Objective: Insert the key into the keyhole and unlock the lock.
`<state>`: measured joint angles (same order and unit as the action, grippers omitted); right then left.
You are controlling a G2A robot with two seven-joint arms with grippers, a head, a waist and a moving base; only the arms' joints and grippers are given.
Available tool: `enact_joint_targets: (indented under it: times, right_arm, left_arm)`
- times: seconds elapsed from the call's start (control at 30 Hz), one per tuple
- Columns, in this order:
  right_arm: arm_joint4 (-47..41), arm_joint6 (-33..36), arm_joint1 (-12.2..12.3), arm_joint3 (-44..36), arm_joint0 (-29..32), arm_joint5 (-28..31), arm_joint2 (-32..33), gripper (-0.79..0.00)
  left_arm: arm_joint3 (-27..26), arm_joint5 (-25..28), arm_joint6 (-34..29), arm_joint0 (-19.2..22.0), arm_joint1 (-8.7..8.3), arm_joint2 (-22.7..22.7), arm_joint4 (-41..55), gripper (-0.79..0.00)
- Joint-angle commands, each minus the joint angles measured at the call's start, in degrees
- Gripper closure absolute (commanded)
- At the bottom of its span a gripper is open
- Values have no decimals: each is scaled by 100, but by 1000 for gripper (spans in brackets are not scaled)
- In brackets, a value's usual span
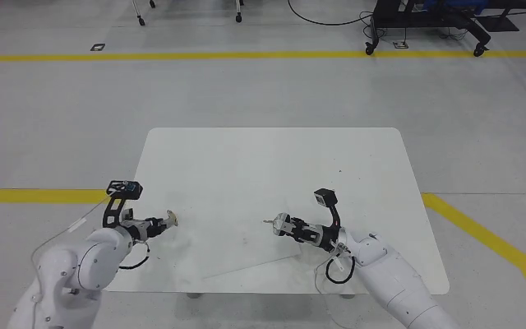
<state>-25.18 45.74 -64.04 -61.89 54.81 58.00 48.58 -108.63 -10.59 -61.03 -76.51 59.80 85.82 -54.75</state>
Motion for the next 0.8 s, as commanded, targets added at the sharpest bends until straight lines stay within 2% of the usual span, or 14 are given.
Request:
enact_joint_targets:
  times: [0.0, 0.07, 0.3, 0.4, 0.57, 0.6, 0.67, 0.73, 0.77]
  right_arm:
    - [0, 0, 0, 0, 0, 0, 0, 0]
    - [0, 0, 0, 0, 0, 0, 0, 0]
    - [0, 0, 0, 0, 0, 0, 0, 0]
    - [0, 0, 0, 0, 0, 0, 0, 0]
    - [0, 0, 0, 0, 0, 0, 0, 0]
    - [0, 0, 0, 0, 0, 0, 0, 0]
    - [0, 0, 0, 0, 0, 0, 0, 0]
    - [0, 0, 0, 0, 0, 0, 0, 0]
    - [0, 0, 0, 0, 0, 0, 0, 0]
  left_arm:
    - [433, -277, -42, 305, 34, -223, -74, -785]
    - [779, -457, -16, 562, 74, -404, -14, -717]
    - [1729, -766, 147, 1215, 202, -891, 216, -668]
    - [2025, -845, 215, 1419, 258, -1124, 230, -597]
    - [2261, -905, 246, 1612, 320, -1363, 220, -474]
    - [2283, -914, 248, 1633, 325, -1383, 189, -425]
    - [2283, -927, 249, 1652, 332, -1416, 135, -425]
    - [2252, -949, 234, 1640, 335, -1419, 109, -280]
    - [2220, -950, 225, 1623, 336, -1421, 88, -262]
